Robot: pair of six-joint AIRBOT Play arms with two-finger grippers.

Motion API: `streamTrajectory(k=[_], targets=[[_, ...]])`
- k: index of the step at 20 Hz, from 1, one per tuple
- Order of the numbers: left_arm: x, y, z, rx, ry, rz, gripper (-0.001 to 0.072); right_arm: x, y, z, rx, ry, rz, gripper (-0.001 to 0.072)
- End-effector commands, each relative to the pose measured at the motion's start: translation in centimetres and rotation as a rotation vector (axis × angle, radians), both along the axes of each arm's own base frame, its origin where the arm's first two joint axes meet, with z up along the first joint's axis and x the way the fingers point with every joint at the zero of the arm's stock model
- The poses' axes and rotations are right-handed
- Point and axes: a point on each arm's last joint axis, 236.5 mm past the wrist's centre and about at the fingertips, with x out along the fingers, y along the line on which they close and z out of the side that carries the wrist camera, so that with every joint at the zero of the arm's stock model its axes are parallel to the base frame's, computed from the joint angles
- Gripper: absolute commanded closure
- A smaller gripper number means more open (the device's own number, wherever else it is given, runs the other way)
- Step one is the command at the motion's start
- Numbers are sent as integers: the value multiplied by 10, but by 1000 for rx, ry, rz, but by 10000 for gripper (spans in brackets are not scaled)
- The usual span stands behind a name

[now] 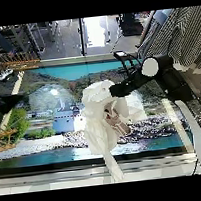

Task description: Fold the clothes and pants, and hang the long-sleeved shirts on hangers.

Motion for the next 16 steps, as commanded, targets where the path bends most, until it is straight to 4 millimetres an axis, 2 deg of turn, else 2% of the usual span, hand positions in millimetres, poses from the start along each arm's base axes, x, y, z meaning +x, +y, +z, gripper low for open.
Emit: streamTrajectory(k=[1,4,7,8,12,14,16], targets=[[-31,-70,2,-42,-117,-342,688,7,-13,2,-52,-34,-21,690],[-27,-77,29,-139,-209,-345,688,11,-27,-3,-114,-41,-38,690],[-25,-74,56,-233,-271,-325,689,2,-33,-8,-150,-5,-21,690],[-26,-78,59,-246,-275,-334,689,0,-34,-9,-154,4,-19,690],[-23,-101,47,-255,-235,-372,689,-2,-34,-10,-154,14,-24,690],[-19,-115,32,-271,-186,-408,689,-2,-34,-10,-154,15,-24,690],[-1,-126,11,-285,-132,-388,689,-3,-35,-10,-156,18,-23,690]])
